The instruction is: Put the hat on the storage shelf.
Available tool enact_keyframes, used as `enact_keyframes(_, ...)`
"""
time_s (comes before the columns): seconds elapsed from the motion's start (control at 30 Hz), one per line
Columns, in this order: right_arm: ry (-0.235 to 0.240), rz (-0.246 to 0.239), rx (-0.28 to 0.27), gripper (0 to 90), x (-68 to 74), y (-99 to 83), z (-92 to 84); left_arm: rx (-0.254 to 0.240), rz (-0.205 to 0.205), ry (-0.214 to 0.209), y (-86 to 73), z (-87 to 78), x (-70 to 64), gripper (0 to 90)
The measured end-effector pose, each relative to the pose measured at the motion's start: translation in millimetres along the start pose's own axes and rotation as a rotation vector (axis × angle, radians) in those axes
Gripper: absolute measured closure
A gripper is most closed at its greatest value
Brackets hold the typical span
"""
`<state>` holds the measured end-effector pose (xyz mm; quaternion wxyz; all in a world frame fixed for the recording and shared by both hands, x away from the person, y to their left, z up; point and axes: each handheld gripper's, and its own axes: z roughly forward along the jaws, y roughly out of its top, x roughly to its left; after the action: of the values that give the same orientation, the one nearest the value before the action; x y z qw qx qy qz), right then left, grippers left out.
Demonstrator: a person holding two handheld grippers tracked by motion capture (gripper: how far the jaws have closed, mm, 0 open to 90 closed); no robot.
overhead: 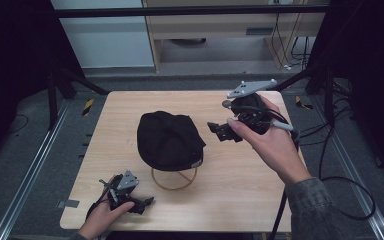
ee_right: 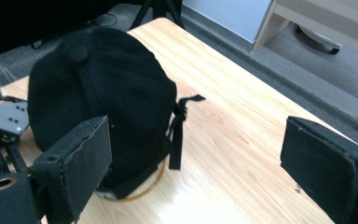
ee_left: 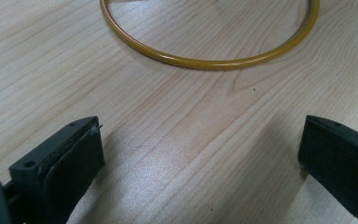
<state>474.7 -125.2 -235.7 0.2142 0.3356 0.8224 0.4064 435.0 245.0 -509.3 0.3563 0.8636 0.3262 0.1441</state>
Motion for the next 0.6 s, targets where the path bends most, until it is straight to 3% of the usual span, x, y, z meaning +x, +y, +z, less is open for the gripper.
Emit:
enact_keyframes(0.33,-0.047,-0.019,0.038,9.9,-6.4,-32.7,-6.4,0.0,0.0,0.0,0.0,0.0,0.0,0.0)
enact_keyframes(0.6,-0.07,0.007,0.048,9.8,-14.5,-63.8,-8.9,-0.001,-0.001,0.0,-0.1,0.0,-0.2,0.0)
